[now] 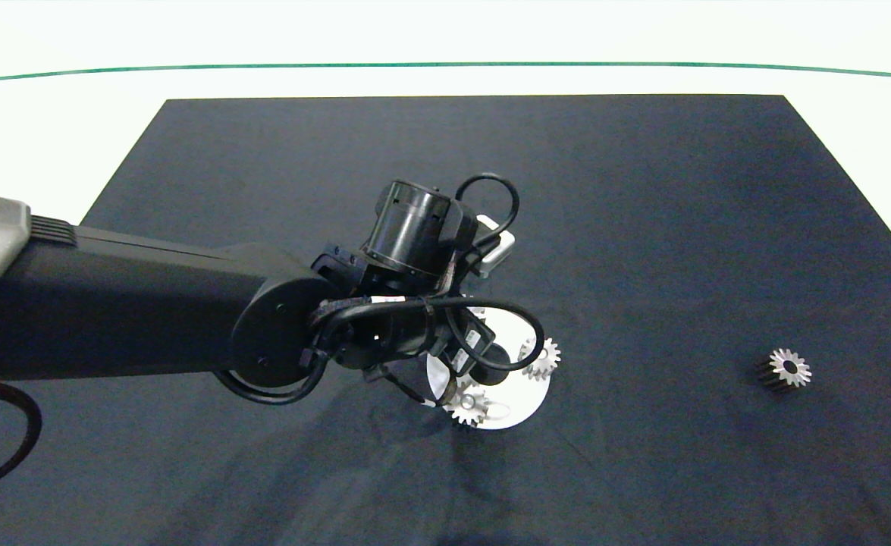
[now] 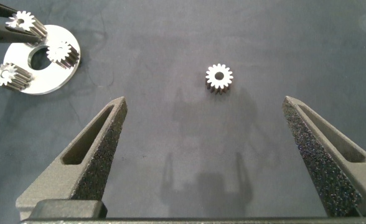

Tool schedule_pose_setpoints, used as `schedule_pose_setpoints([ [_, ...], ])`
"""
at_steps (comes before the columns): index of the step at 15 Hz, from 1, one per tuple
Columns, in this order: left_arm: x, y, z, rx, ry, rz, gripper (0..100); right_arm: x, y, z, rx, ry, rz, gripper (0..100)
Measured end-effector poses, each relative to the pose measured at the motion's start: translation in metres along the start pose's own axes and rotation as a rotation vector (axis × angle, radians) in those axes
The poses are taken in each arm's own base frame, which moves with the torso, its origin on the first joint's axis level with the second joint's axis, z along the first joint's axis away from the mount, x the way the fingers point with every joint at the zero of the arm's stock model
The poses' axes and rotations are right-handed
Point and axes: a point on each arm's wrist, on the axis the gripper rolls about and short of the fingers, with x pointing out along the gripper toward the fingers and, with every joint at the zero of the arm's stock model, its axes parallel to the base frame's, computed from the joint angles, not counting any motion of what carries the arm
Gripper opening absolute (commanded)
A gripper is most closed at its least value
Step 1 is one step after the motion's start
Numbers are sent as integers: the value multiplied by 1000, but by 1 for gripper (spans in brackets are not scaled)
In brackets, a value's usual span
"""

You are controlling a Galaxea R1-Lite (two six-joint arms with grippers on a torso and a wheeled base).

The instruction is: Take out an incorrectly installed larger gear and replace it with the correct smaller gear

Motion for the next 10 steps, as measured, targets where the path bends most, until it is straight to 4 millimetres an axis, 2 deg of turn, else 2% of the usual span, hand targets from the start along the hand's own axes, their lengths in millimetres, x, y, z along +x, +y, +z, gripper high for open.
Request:
schedule_pose_setpoints([
  [10,1,-3,-4,2,10,-5,22,-1,0,0,0,-6,2,100],
])
